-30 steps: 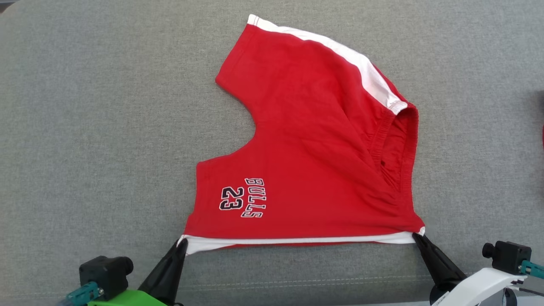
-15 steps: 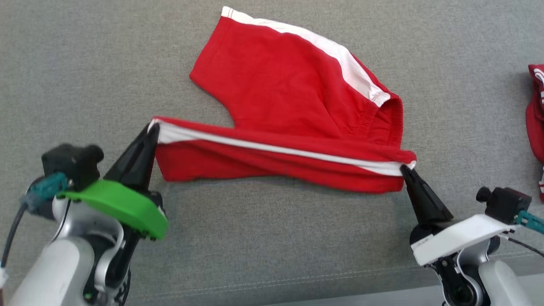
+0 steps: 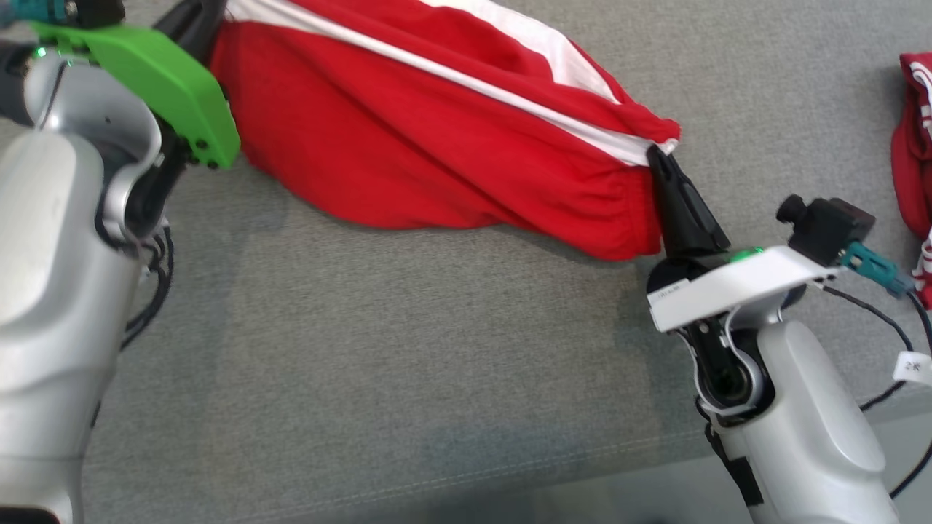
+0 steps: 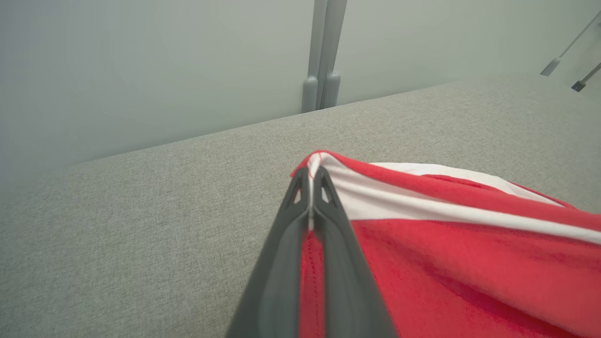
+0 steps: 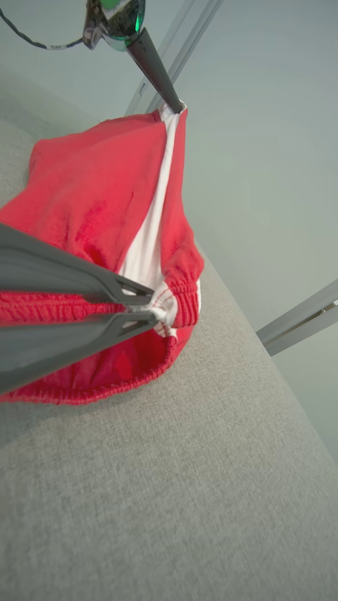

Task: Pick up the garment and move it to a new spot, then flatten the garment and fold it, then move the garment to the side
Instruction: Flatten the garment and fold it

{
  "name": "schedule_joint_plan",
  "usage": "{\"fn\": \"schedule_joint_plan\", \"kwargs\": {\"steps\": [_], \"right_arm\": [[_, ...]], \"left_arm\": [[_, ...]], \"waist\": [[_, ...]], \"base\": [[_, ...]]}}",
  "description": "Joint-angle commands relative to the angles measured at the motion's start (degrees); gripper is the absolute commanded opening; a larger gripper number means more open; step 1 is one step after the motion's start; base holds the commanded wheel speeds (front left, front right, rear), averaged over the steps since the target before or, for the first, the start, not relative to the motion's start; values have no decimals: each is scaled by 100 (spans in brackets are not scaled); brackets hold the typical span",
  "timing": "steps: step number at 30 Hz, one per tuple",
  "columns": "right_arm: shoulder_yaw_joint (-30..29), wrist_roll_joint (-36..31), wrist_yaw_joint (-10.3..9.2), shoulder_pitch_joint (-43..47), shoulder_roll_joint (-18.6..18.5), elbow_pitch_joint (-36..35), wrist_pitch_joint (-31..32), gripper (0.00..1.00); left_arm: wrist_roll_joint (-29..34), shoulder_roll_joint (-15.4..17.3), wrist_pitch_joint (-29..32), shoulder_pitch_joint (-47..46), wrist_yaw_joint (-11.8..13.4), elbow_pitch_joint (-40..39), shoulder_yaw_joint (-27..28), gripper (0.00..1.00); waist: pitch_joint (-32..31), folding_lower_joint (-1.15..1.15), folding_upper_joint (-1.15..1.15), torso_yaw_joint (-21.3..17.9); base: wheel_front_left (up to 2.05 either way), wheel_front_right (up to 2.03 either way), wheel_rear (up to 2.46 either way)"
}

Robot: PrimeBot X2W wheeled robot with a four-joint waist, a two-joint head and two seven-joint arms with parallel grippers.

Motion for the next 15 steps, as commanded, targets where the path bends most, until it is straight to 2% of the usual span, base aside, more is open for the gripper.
{"fn": "schedule_joint_plan", "kwargs": {"steps": [1, 8, 15], "right_arm": [[87, 41, -9, -219, 27, 160, -135, 0], [547, 280, -9, -857, 66, 723, -519, 0], [840, 522, -9, -1296, 73, 1146, -767, 0]], "left_arm": [[31, -36, 26, -401, -126, 431, -43, 0], [73, -88, -79, -1439, -386, 1851, -191, 0], [56, -131, -192, -1912, -458, 2757, -375, 0]], "waist": [[279, 0, 0, -296], [530, 0, 0, -704], [674, 0, 0, -912]], "base": [[0, 0, 0], [0, 0, 0], [0, 0, 0]]}}
